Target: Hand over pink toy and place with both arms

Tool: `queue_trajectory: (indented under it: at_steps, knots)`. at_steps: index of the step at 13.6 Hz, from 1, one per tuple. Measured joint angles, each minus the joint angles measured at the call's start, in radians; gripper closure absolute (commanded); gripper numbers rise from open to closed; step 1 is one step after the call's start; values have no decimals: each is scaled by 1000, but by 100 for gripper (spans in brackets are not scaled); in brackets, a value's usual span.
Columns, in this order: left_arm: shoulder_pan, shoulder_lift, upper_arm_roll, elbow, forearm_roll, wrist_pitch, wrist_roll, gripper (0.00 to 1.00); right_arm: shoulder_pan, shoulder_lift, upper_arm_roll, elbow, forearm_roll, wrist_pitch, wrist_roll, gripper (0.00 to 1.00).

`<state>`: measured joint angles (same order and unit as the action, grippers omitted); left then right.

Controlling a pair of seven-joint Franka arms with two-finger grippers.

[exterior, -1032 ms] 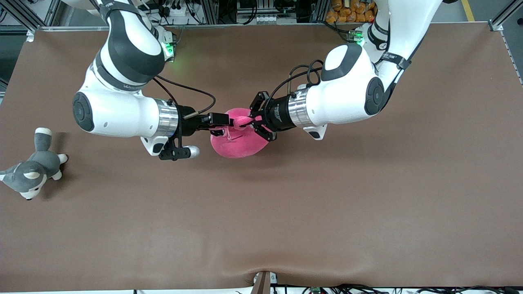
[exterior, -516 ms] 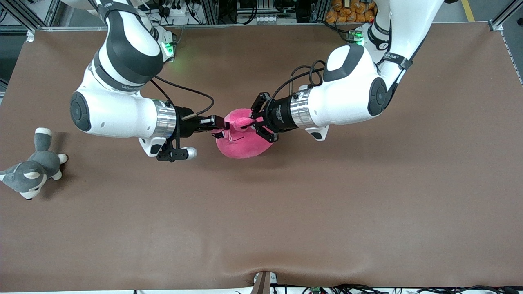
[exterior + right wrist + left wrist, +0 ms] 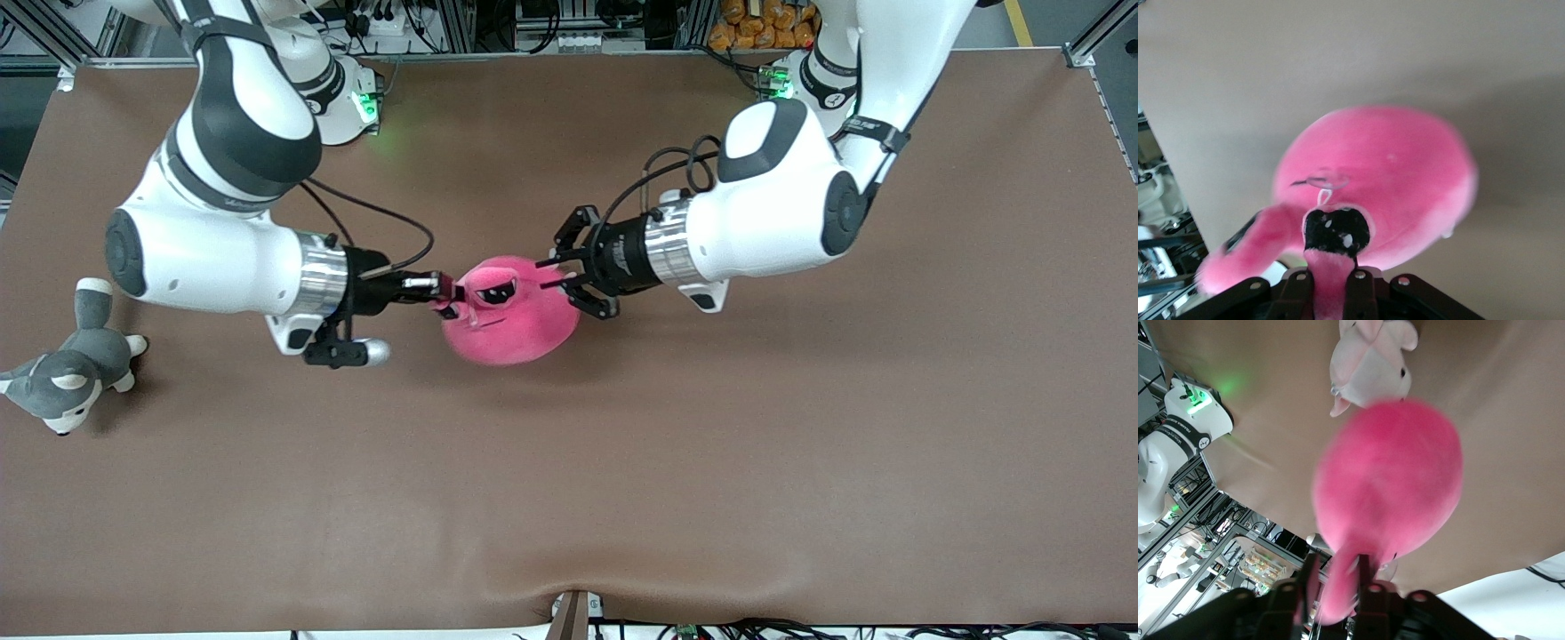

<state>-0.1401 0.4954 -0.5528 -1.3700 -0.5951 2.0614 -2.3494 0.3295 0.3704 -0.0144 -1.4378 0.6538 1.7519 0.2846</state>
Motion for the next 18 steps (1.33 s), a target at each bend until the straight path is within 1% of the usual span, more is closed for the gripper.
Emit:
queue_trajectory:
  at_steps: [2,3,5,6,9,10,11,12,14,16,18]
  knots:
    - [37,-13,-1,21,82,-80,40,0,-42,0,-3,0,-50,-6,-52,100]
    - [49,-22,-1,44,134,-129,95,0,-68,0,-4,0,-62,-25,-90,100]
    - [74,-50,0,79,214,-211,220,0,-134,0,-8,0,-71,-104,-159,100]
    - [97,-64,1,83,232,-242,288,0,-168,0,-9,-2,-72,-152,-182,100]
    - [224,-85,5,84,256,-341,594,0,-259,3,-10,-41,-78,-258,-206,100]
    - [270,-87,6,84,285,-374,696,0,-287,4,-10,-67,-81,-275,-219,100]
    - [302,-88,6,85,340,-405,792,0,-313,7,-10,-93,-83,-289,-236,100]
    - [318,-93,5,86,416,-441,896,0,-340,9,-10,-122,-85,-298,-260,100]
    - [316,-115,3,87,545,-519,1079,0,-396,17,-10,-180,-88,-303,-334,100]
    - [322,-152,3,87,606,-574,1225,0,-460,40,-11,-227,-89,-303,-398,100]
    - [375,-190,4,87,618,-598,1421,0,-517,78,-11,-242,-89,-299,-425,100]
